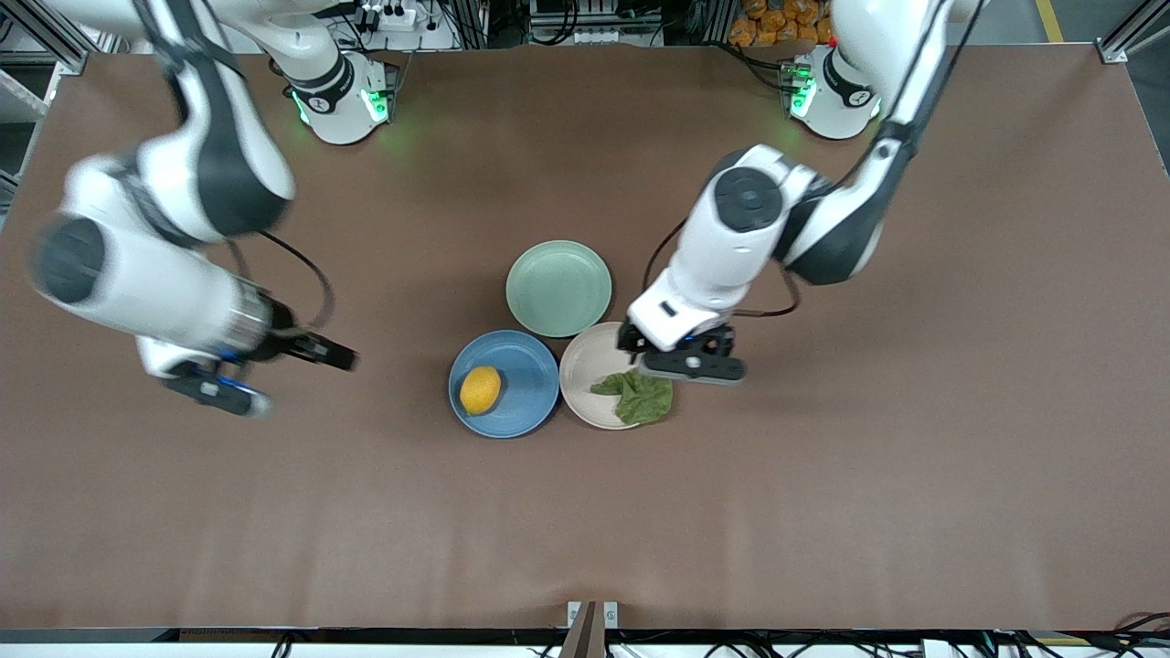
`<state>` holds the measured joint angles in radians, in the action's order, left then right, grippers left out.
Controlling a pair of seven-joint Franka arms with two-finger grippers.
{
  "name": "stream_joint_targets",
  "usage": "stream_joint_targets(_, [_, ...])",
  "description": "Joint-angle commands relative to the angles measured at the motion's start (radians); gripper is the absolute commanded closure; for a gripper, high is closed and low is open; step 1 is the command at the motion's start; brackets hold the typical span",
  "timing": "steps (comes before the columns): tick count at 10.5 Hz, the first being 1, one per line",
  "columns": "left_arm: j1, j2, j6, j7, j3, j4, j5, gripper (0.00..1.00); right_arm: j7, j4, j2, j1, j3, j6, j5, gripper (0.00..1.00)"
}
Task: Pick lemon and lettuce from blue and beige plates
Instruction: 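Reach the right gripper to the lemon while the left gripper reaches the lettuce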
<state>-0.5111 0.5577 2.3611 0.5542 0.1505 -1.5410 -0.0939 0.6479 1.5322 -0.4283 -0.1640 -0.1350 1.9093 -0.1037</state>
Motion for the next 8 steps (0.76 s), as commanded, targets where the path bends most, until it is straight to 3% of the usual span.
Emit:
stream_joint_targets(1, [-0.024, 0.106, 0.120, 0.020, -0.012, 0.044, -0.035, 0.00, 0.129, -0.034, -0.110, -0.031, -0.075, 0.069, 0.034, 0.00])
stream_joint_targets(3, [-0.024, 0.172, 0.199, 0.021, -0.014, 0.044, -0.035, 0.00, 0.208, -0.033, -0.179, -0.057, -0.081, 0.108, 0.053, 0.00])
stream_joint_targets(6, [-0.046, 0.221, 0.199, 0.070, -0.016, 0.035, -0.050, 0.00, 0.239, -0.023, -0.265, -0.103, -0.081, 0.224, 0.082, 0.00])
stream_joint_targets(8, [-0.087, 0.264, 0.199, 0.085, -0.058, 0.041, -0.070, 0.00, 0.237, -0.024, -0.308, -0.106, -0.081, 0.286, 0.084, 0.00])
